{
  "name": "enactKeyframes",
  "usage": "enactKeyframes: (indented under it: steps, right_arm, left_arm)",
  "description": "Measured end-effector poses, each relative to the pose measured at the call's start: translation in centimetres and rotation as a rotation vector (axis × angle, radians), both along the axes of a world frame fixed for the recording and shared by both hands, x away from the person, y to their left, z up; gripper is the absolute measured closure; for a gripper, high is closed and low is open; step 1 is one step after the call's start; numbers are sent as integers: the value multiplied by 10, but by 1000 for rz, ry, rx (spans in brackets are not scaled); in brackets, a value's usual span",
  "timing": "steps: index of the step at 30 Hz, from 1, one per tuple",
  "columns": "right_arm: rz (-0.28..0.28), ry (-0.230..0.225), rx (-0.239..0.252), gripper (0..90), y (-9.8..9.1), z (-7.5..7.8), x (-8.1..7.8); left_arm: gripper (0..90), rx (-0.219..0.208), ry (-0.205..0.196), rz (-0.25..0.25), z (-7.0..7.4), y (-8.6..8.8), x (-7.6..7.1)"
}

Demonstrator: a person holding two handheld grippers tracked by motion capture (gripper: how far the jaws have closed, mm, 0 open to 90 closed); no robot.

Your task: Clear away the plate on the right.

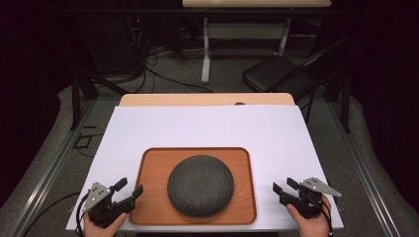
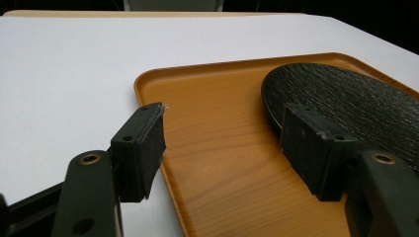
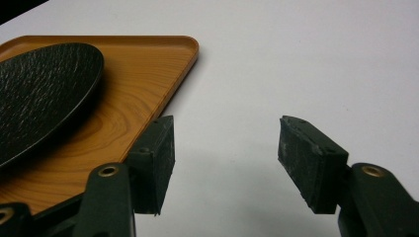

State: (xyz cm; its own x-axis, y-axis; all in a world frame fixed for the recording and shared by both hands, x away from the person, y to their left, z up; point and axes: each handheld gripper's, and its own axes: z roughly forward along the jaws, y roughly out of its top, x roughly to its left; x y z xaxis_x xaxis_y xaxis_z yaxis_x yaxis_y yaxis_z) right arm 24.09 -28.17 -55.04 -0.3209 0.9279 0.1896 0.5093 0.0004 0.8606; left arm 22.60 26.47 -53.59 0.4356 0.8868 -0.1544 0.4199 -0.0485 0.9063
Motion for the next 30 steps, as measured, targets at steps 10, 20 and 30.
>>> enactKeyframes:
  steps: [10,20,30]
  right_arm:
    - [7,7,-7,391,1,-2,4]
    - [9,19,-21,390,0,-4,7]
    - [10,23,-22,390,0,-5,8]
  left_arm:
    - [339,0,7,-2,-1,0,1]
    - [339,-1,9,-1,-1,0,1]
    - [339,2,9,-4,-1,0,1]
